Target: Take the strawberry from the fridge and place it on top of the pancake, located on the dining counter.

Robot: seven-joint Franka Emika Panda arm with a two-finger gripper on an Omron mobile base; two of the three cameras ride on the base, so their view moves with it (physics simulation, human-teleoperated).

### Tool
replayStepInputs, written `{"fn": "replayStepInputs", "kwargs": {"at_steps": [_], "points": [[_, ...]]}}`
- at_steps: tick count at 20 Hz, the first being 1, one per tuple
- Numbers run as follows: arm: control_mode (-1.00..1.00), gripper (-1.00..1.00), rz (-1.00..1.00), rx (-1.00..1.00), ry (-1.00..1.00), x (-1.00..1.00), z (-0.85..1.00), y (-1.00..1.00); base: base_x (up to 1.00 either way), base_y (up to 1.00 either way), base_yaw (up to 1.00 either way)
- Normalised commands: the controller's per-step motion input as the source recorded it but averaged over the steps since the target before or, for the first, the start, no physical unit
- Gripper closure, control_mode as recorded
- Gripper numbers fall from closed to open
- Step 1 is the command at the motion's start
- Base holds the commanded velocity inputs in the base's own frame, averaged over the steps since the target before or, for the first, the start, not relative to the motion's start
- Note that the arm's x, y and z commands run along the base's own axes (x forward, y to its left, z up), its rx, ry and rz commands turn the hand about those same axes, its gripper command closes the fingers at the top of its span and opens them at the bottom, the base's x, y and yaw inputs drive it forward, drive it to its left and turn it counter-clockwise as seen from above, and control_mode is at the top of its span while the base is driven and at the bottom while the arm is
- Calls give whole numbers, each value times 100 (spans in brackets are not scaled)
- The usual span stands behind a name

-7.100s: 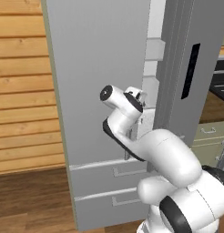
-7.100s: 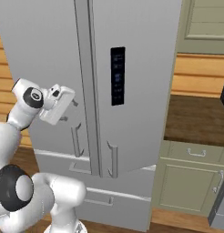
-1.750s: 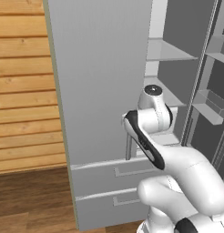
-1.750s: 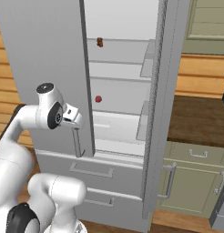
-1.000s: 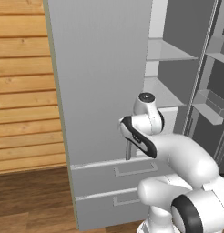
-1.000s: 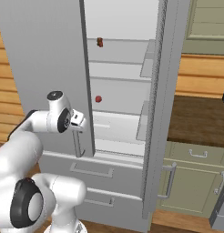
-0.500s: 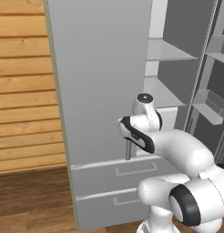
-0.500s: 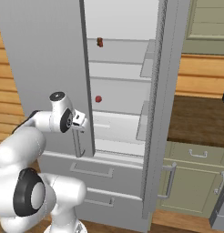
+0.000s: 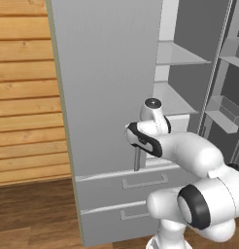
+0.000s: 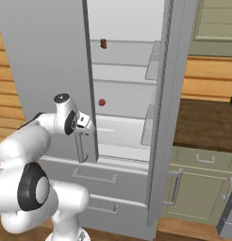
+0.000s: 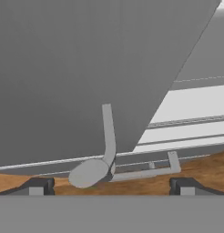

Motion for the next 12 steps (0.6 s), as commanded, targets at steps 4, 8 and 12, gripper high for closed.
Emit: {"fn": "replayStepInputs", "kwargs": {"at_steps": [4, 8, 12], "points": [[-100, -100, 0, 0, 2, 25, -4, 0, 0, 0, 0], [-100, -100, 0, 0, 5, 26, -17, 0, 0, 0, 0], [-100, -100, 0, 0, 6, 22, -36, 0, 0, 0, 0]]}}
